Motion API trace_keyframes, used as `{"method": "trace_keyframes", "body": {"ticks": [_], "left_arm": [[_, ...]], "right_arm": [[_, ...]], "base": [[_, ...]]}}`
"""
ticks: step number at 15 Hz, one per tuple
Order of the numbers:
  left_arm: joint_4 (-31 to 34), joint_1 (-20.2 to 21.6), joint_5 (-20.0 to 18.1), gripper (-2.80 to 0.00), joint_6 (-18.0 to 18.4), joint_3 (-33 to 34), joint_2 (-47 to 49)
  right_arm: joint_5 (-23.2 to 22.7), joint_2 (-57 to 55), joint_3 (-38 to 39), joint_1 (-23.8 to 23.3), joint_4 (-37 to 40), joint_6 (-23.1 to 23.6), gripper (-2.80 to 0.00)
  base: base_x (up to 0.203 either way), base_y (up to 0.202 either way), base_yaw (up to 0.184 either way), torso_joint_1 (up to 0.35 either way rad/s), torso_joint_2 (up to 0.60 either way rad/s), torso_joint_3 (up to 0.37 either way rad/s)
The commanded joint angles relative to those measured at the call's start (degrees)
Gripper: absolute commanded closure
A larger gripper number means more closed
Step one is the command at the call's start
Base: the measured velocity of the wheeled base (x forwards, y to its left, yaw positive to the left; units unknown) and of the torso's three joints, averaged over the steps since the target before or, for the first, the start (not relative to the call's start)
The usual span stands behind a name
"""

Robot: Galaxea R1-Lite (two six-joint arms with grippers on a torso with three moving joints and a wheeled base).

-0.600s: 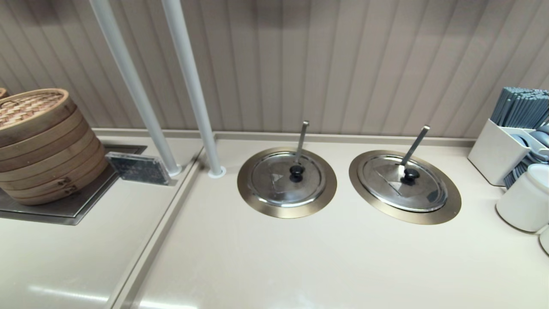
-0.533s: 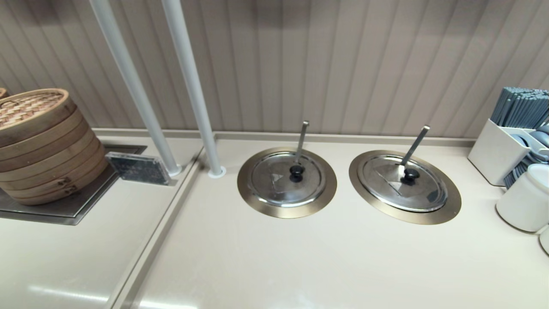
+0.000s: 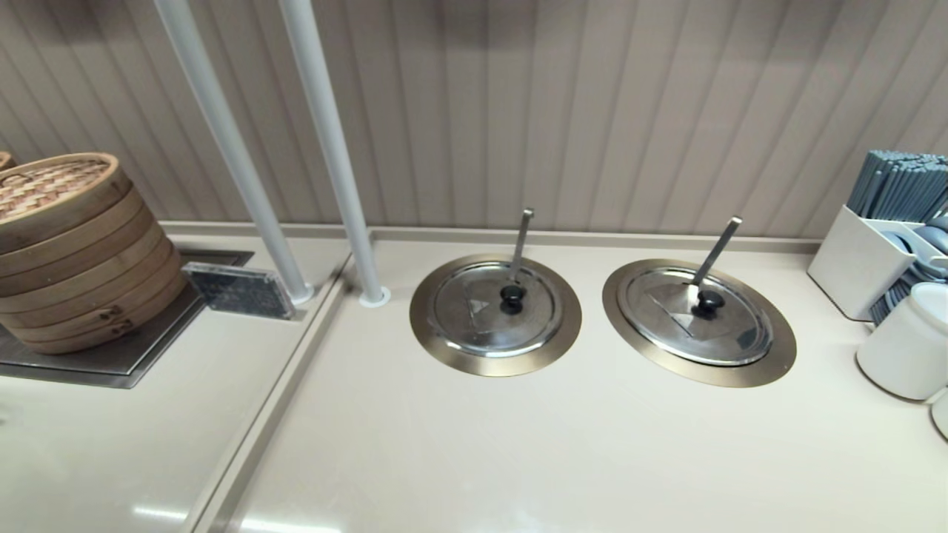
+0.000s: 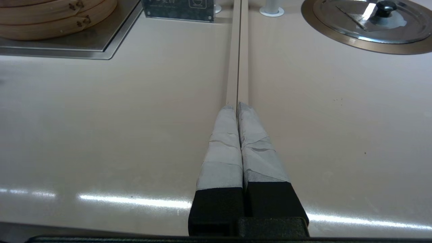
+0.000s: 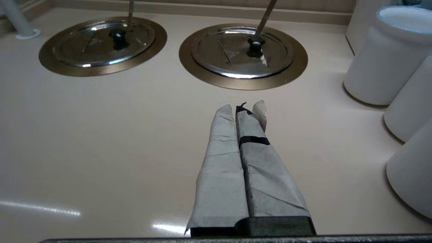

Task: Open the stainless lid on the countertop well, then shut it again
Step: Open the lid

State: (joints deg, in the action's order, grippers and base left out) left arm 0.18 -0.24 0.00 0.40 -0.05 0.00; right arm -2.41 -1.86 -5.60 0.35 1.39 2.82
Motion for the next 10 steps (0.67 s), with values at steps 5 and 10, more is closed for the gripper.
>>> {"method": "trace_keyframes", "body": {"ticks": [5, 10], "left_arm": [[0.0, 0.0, 0.0, 0.0, 0.0, 0.0, 0.0], [0.0, 0.0, 0.0, 0.0, 0.0, 0.0, 0.0]], "right_arm": [[-1.2, -37.3, -23.3, 0.4, 4.1, -4.3, 0.0], [-3.3, -67.8, -36.6, 0.4, 5.8, -5.2, 0.0]], "base": [[0.0, 0.0, 0.0, 0.0, 0.0, 0.0], [0.0, 0.0, 0.0, 0.0, 0.0, 0.0]]}}
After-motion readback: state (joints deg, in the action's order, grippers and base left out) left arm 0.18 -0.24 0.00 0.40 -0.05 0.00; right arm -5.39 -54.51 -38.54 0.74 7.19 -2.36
